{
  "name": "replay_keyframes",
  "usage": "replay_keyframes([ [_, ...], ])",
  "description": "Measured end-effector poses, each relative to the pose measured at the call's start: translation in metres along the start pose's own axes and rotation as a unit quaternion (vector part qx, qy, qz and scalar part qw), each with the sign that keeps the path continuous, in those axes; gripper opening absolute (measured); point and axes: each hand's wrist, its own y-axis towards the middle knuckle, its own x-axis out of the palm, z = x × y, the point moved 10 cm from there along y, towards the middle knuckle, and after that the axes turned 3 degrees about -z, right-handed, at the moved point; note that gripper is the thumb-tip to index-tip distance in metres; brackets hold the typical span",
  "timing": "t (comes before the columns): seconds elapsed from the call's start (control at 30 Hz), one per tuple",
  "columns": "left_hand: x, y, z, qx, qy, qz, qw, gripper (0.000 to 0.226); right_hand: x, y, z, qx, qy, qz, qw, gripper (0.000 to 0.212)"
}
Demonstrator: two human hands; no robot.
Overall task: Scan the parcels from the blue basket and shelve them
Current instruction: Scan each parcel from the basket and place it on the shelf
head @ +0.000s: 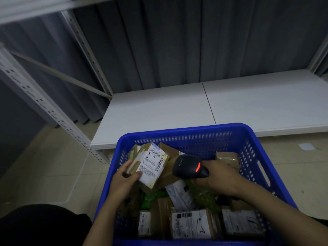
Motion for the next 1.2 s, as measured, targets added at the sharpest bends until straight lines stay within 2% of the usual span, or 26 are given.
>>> replay_keyframes([
  [0.07, 0.004, -0.004, 0.012, 0.012, -0.016, -0.005, 1.000, 0.055, -0.008, -0.002, 0.000, 0.006, 0.021, 0.027, 0.999, 0.014],
  [0.17, 0.011, -0.007, 0.048, 0.044, -0.036, -0.007, 0.998, 0.048, -0.031, -0.011, 0.003, 0.031, 0.081, 0.099, 0.991, 0.022],
  [0.23, 0.021, -0.008, 0.081, 0.065, -0.052, -0.021, 0.996, 0.041, -0.053, -0.024, 0.005, 0.045, 0.138, 0.155, 0.977, 0.019],
  [0.3, 0.036, -0.011, 0.117, 0.096, -0.060, -0.046, 0.993, 0.031, -0.077, -0.040, 0.011, 0.060, 0.206, 0.224, 0.951, 0.016],
  [0.4, 0.059, -0.023, 0.179, 0.144, -0.045, -0.073, 0.986, 0.030, -0.117, -0.072, 0.019, 0.059, 0.322, 0.325, 0.887, 0.010],
  [0.57, 0.105, -0.059, 0.273, 0.186, -0.060, -0.159, 0.968, 0.023, -0.178, -0.114, 0.010, 0.019, 0.393, 0.400, 0.828, 0.012],
  [0.73, 0.134, -0.089, 0.345, 0.231, -0.032, -0.229, 0.945, 0.044, -0.237, -0.147, -0.013, -0.018, 0.416, 0.458, 0.786, 0.012],
  [0.8, 0.144, -0.100, 0.374, 0.273, -0.011, -0.275, 0.922, 0.075, -0.264, -0.159, -0.021, -0.029, 0.418, 0.483, 0.769, 0.017],
  [0.87, 0.151, -0.114, 0.399, 0.313, 0.042, -0.312, 0.896, 0.108, -0.292, -0.173, -0.028, -0.040, 0.418, 0.509, 0.751, 0.013],
  [0.93, 0.158, -0.126, 0.422, 0.341, 0.076, -0.331, 0.876, 0.122, -0.318, -0.184, -0.032, -0.045, 0.422, 0.527, 0.736, 0.006],
  [1.0, 0.162, -0.134, 0.447, 0.372, 0.091, -0.313, 0.869, 0.125, -0.341, -0.191, -0.034, -0.053, 0.425, 0.540, 0.725, 0.009],
  [1.1, 0.167, -0.147, 0.489, 0.432, 0.102, -0.252, 0.860, 0.098, -0.373, -0.202, -0.034, -0.059, 0.423, 0.553, 0.715, 0.022],
  [1.2, 0.173, -0.153, 0.526, 0.474, 0.092, -0.190, 0.855, 0.083, -0.399, -0.210, -0.024, -0.069, 0.460, 0.555, 0.690, 0.015],
])
